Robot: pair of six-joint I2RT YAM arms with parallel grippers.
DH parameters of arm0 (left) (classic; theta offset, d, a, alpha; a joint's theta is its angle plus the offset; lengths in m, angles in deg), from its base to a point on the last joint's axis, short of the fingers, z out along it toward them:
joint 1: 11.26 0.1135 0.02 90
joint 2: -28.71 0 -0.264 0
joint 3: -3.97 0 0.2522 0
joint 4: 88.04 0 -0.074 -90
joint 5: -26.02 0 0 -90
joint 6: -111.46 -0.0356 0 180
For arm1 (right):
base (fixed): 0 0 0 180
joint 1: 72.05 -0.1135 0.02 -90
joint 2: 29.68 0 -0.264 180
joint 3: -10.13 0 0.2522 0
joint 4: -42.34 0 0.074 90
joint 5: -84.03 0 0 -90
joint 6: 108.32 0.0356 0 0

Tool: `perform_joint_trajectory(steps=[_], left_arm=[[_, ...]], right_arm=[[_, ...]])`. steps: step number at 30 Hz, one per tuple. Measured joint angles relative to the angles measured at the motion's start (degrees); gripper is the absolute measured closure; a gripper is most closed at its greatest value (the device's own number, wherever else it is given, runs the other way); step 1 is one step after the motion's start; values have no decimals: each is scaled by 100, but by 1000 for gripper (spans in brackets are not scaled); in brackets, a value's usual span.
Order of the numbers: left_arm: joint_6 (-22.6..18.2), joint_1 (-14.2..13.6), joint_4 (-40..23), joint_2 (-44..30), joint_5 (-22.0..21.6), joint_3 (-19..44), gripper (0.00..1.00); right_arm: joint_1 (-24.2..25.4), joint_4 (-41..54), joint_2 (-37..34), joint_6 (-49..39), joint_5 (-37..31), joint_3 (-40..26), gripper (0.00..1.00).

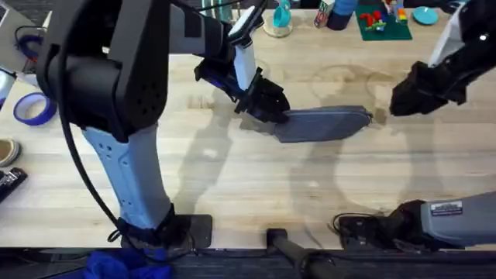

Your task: Unzip the bag, pick up the pens from the table one at a time and place them inside, then zip the bag closed.

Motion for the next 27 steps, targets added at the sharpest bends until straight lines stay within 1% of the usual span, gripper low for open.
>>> perform_joint_trajectory(steps=[4,27], left_arm=[[22,29,-4,0,-7,0,959],[24,101,-9,0,-10,0,959]], right_arm=[[170,-4,2,-22,0,5,968],[159,-2,0,-85,4,44,969]])
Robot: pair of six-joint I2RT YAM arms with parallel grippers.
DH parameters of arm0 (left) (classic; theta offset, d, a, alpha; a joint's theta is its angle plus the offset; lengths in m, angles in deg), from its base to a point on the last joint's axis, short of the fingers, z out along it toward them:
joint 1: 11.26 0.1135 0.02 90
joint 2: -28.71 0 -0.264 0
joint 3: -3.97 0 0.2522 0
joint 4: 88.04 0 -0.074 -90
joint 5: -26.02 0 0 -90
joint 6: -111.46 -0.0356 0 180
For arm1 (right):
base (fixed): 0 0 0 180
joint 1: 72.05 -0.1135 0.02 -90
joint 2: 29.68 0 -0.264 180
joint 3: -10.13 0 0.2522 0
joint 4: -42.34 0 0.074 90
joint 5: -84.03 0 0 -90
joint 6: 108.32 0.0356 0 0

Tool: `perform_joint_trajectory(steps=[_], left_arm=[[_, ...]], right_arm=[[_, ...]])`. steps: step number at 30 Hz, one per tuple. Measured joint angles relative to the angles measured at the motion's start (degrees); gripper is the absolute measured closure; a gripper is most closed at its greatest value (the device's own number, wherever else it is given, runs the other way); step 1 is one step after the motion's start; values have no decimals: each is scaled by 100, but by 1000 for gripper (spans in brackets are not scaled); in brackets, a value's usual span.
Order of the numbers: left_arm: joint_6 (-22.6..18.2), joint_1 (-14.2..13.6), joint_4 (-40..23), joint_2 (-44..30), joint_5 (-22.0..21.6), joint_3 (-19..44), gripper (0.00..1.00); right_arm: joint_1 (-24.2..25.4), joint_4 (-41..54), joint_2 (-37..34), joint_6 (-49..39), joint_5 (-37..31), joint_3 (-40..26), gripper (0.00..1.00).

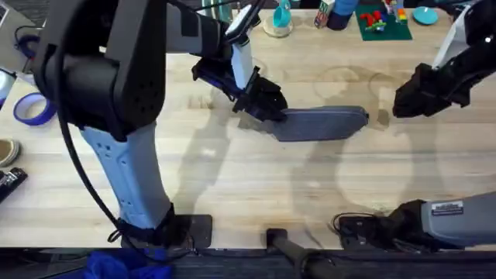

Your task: Unzip the bag, pick up the pens from the table one at a time and place them inside, then zip the bag closed.

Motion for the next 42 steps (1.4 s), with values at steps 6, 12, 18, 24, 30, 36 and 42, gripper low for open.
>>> perform_joint_trajectory(steps=[6,12,18,24,30,36,42], left_arm=[[0,17,-15,0,-1,0,959],[4,17,-17,0,0,0,939],[32,83,-37,-1,-41,0,556],[60,124,-43,0,-88,0,32],[59,124,-39,-2,-92,0,8],[57,124,-3,0,-101,0,8],[60,124,173,0,-105,0,8]], right_arm=[[0,0,0,0,0,0,968],[0,0,0,-4,0,0,866],[0,-1,0,1,0,0,264],[0,-2,0,-13,2,0,5],[0,-2,0,-13,0,0,5],[0,-2,91,-13,2,0,5],[0,115,744,-13,2,-3,6]])
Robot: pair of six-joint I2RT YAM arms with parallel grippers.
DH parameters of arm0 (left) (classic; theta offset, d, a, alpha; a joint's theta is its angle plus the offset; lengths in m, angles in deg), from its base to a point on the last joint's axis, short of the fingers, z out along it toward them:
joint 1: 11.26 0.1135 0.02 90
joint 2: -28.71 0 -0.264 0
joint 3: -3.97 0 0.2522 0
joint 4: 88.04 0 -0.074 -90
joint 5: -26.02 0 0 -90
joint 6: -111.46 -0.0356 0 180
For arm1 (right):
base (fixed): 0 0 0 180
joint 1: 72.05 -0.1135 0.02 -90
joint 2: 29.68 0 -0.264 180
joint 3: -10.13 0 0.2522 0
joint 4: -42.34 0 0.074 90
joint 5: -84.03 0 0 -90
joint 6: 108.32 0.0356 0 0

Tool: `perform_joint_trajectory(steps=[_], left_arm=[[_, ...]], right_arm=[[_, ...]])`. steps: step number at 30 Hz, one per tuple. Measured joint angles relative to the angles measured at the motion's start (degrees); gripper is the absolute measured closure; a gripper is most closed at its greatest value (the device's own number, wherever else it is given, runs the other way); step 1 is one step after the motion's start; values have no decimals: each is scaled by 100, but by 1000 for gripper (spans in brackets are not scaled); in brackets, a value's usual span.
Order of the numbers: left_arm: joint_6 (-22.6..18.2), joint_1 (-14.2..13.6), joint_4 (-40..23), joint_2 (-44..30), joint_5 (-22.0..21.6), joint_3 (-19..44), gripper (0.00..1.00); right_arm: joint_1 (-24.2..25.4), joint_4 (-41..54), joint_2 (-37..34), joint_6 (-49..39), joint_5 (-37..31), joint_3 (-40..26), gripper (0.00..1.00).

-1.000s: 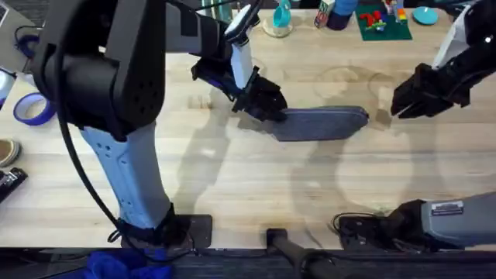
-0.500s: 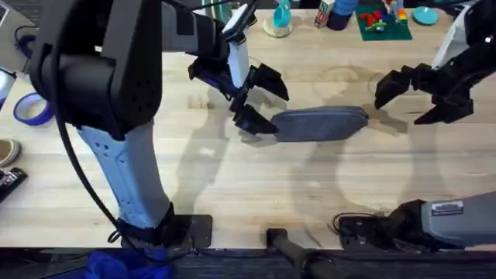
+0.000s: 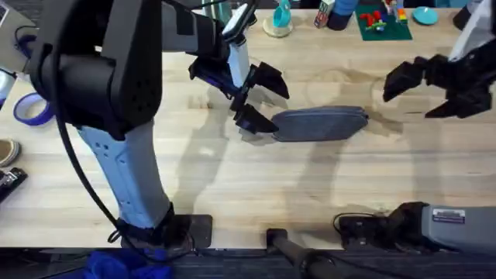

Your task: Unzip the bag, pick up the pens from the table one at a time and place them inside, then zip the bag closed.

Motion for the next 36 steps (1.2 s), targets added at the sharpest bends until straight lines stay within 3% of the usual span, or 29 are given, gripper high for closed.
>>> perform_joint_trajectory(steps=[5,10,24,30,36], left_arm=[[17,53,-292,0,0,0,6],[29,295,-1026,0,-25,93,6],[111,1165,-3371,0,-582,1915,4],[593,1244,-3451,0,-956,2522,2],[984,1244,-3452,17,-1298,2616,1]], right_arm=[[0,164,502,-9,0,-10,5],[0,209,859,-26,0,-10,5],[-48,276,1265,-31,-2,-10,5],[-446,276,1349,-35,-2,-10,5],[-930,278,1360,-50,-2,-10,5]])
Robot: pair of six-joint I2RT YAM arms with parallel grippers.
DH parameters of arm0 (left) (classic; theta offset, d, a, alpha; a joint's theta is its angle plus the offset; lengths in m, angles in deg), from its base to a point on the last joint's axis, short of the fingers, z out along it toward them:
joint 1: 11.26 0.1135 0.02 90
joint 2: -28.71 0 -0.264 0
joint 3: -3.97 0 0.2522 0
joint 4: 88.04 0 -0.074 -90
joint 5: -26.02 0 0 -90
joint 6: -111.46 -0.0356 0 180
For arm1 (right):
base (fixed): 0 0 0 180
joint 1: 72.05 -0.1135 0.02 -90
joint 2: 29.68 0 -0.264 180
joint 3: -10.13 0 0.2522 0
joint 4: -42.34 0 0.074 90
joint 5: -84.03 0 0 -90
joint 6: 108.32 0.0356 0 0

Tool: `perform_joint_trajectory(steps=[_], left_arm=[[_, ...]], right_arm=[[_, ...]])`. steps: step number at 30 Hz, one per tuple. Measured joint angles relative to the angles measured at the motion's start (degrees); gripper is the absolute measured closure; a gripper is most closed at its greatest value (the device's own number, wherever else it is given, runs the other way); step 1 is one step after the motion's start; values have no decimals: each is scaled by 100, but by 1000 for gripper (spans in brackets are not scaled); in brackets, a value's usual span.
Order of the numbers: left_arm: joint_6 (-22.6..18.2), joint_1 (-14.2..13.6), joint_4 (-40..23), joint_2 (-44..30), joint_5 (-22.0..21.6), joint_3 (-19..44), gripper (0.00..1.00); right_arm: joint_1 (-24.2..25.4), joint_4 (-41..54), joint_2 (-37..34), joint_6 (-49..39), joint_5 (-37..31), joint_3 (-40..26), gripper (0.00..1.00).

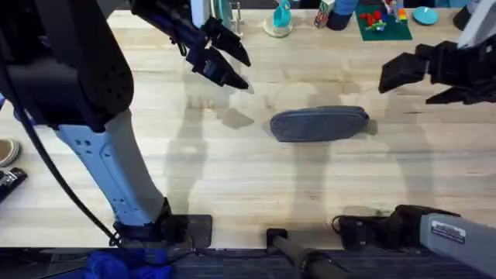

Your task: Unzip the bag, pick up the pens from the table one at a time and place them inside, then zip the bag closed.

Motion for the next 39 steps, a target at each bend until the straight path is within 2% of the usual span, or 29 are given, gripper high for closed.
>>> perform_joint_trajectory(steps=[4,5,11,19,27,31,34,39], left_arm=[[324,0,7,361,-405,-2,1],[596,0,0,983,-689,-2,2],[1247,0,0,2020,-1240,17,1],[2407,0,3,2560,-1964,17,1],[3419,0,160,2917,-2177,-79,1],[3786,0,757,3338,-2173,-781,1],[4114,0,1486,3787,-2177,-1669,1],[4689,0,2359,4483,-2177,-2823,1]], right_arm=[[-320,12,49,0,2,-14,5],[-541,20,151,0,2,-59,5],[-896,28,338,0,2,-107,5],[-1209,59,528,0,2,-165,6],[-1290,149,725,0,2,-184,5],[-1290,183,850,0,2,-184,5],[-1290,233,943,0,2,-184,5],[-1290,322,1029,0,44,-186,5]])
